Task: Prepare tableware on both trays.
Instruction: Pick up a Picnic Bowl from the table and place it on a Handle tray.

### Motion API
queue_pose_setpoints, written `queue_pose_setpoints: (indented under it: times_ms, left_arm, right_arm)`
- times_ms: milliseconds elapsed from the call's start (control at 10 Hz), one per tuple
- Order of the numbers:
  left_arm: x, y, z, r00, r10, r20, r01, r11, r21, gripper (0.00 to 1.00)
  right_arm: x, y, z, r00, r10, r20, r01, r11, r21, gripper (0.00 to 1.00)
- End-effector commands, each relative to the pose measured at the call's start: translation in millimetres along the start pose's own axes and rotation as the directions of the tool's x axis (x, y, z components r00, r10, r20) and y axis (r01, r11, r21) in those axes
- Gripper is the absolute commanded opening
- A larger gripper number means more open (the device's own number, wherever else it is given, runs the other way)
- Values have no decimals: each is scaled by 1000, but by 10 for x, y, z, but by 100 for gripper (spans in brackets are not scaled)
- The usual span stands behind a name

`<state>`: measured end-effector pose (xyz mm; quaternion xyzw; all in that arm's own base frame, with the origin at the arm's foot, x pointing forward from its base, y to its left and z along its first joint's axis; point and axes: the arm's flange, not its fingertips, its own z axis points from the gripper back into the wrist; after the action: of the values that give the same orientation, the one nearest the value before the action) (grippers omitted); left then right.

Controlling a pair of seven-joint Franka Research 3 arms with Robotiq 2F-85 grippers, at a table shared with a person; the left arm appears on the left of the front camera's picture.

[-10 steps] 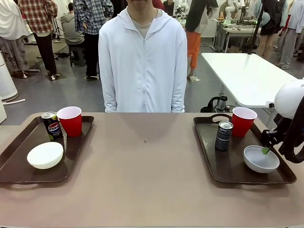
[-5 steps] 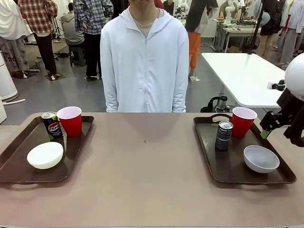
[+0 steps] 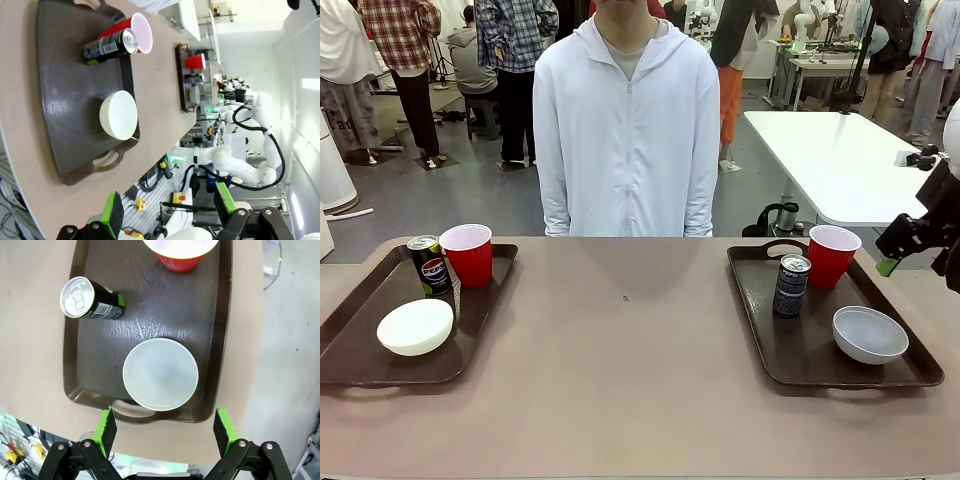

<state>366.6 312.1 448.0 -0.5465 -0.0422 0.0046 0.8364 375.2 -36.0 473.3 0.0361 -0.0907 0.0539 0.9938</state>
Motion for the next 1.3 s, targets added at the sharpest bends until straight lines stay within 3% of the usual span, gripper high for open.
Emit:
queue_pose_setpoints:
  times_ms: [0,700,900,1000,1200]
  left_arm:
    - [-18,-26,8,1000,2,5,-2,1000,4,96]
    - [-18,-26,8,1000,2,5,-2,1000,4,96]
    - [-18,-26,8,1000,2,5,-2,1000,4,96]
    - [-18,-26,8,1000,2,5,-2,1000,4,96]
    - [-18,-26,8,1000,2,5,-2,1000,4,96]
  right_arm:
    - [24,-15,-71,1000,-2,0,2,1000,-3,100]
    - [8,-5,-44,1000,-1,-11,1,1000,1,100]
    - [-165,-431,229,984,-168,66,155,975,161,100]
    - [-235,-697,209,964,-259,66,242,951,194,100]
    - [-398,-1048,307,945,-326,28,291,876,385,100]
